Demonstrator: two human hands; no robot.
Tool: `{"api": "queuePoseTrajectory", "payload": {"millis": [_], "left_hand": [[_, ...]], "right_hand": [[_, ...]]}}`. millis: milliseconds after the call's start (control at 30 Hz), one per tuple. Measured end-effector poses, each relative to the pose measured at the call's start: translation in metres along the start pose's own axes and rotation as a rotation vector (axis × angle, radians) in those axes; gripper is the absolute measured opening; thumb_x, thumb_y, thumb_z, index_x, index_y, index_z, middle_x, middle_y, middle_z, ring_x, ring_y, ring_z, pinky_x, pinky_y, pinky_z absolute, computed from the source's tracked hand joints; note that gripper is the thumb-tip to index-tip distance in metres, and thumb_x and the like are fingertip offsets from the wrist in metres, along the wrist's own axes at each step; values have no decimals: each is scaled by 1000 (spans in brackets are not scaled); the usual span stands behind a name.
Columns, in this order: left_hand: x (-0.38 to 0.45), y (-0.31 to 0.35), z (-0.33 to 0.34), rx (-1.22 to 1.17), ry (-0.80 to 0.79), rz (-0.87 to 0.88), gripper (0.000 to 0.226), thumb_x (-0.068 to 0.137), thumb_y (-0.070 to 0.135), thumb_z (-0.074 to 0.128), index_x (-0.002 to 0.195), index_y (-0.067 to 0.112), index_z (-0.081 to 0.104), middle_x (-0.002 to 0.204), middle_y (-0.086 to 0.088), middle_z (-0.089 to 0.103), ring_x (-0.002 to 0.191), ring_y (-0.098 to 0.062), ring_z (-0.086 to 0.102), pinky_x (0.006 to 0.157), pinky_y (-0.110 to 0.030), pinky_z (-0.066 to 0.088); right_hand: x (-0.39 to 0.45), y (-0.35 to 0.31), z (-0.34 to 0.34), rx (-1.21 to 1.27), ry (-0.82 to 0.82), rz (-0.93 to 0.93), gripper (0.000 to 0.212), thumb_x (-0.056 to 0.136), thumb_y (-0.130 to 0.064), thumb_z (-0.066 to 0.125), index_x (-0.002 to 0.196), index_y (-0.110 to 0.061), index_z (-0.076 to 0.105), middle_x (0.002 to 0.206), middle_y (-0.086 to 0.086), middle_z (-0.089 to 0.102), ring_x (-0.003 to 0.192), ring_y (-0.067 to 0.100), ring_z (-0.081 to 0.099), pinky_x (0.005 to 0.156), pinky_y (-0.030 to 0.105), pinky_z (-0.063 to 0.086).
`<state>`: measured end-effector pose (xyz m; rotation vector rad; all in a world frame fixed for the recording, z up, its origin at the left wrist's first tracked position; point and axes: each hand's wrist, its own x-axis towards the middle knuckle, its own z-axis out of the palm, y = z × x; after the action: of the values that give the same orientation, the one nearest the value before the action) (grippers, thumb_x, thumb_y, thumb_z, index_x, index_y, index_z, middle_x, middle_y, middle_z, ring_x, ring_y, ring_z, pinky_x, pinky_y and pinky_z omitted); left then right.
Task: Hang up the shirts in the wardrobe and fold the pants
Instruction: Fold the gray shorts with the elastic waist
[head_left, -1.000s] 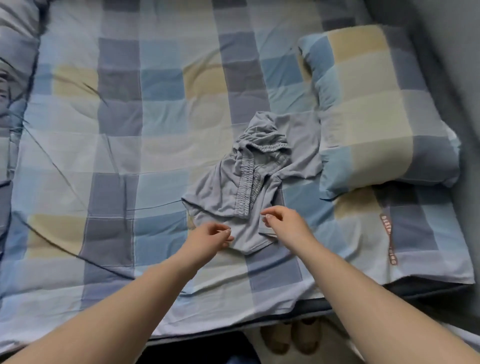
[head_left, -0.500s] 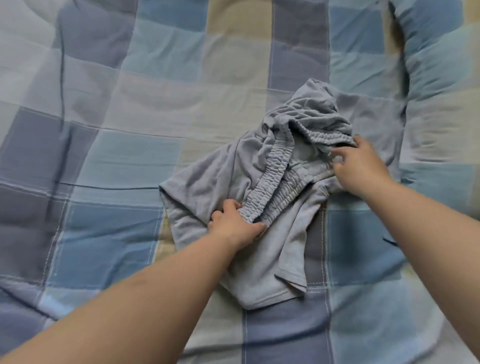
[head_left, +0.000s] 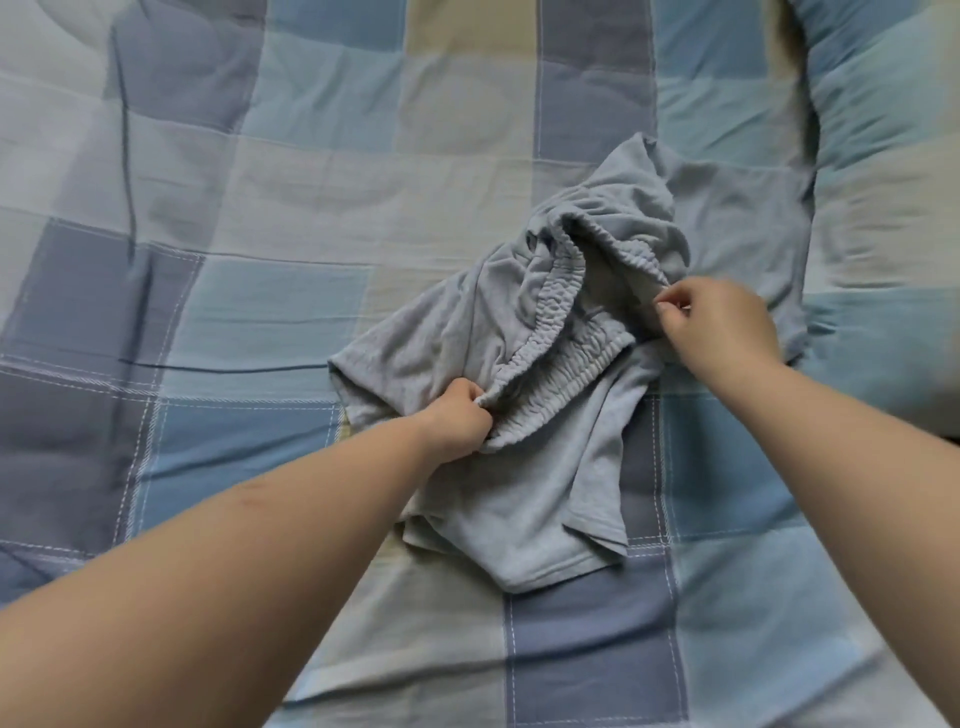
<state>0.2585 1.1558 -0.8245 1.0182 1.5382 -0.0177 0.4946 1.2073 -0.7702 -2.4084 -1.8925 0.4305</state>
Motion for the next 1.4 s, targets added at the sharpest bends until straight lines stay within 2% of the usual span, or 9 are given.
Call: {"api": "queuePoseTrajectory", "payload": {"millis": [67, 200, 433, 633, 800, 967, 1133, 1300, 1400], "left_hand": [[-20, -15, -12, -60, 24, 32, 24, 90, 6, 40, 110, 18, 50, 97, -8, 57, 85, -21, 54, 73, -30, 46], [-67, -50, -44, -253, 153, -14, 34, 91, -2, 33, 103, 18, 58, 103, -10, 64, 89, -29, 67, 75, -37, 54], [-156, -73, -151, -326, 396, 57, 46, 85, -14, 31, 82, 17, 64, 87, -8, 62, 76, -16, 58, 56, -21, 57], [-211, -55, -185, -400, 478, 97, 44, 85, -12, 31, 94, 11, 67, 86, -11, 65, 73, -17, 59, 51, -18, 53], [-276, -30, -234, -376, 579, 127, 34, 88, -9, 38, 95, 10, 66, 79, -13, 61, 66, -17, 52, 47, -16, 48], [-348, 29, -290, -297, 616, 235, 32, 85, -10, 43, 78, 13, 64, 72, -11, 60, 63, -19, 53, 46, -17, 49], [-429, 126, -372, -104, 748, 424, 27, 81, -4, 47, 80, 14, 67, 75, -12, 63, 72, -25, 57, 67, -31, 47], [-513, 198, -456, 66, 929, 559, 28, 79, -5, 51, 87, 14, 70, 87, -15, 68, 86, -33, 62, 73, -34, 47], [-570, 211, -492, 564, 1106, 670, 21, 82, 1, 58, 91, 16, 68, 96, -10, 66, 86, -32, 63, 69, -35, 48]], "right_hand": [[-21, -1, -4, 26, -21, 0, 8, 87, -23, 61, 94, -21, 64, 93, 9, 68, 94, 33, 61, 75, 35, 43], [-70, -5, -8, -148, -173, -79, 31, 83, -28, 63, 104, -19, 42, 87, 8, 63, 83, 33, 60, 63, 35, 42], [-150, -40, -52, -222, -337, -207, 15, 76, -28, 54, 89, -22, 56, 94, 7, 58, 93, 33, 59, 63, 31, 35], [-198, -73, -91, 105, -489, 89, 23, 80, -29, 56, 81, -22, 34, 79, 0, 46, 77, 28, 47, 61, 32, 31], [-204, -95, -181, 418, -387, 110, 34, 76, -45, 73, 83, -22, 50, 74, -8, 58, 69, 10, 53, 54, 15, 35], [-192, -135, -304, 546, -284, 39, 19, 80, -40, 70, 77, -25, 59, 75, -10, 63, 70, 7, 58, 58, 16, 42], [-176, -210, -439, 430, -150, -119, 33, 88, -51, 56, 74, -22, 60, 65, -8, 57, 66, 17, 56, 55, 26, 39], [-177, -243, -539, 82, 47, -262, 3, 87, -27, 62, 86, -28, 65, 76, -6, 65, 80, 21, 62, 68, 31, 46], [-183, -257, -589, 35, 248, -226, 19, 84, -16, 56, 94, -27, 68, 94, 2, 68, 87, 26, 59, 68, 32, 45]]}}
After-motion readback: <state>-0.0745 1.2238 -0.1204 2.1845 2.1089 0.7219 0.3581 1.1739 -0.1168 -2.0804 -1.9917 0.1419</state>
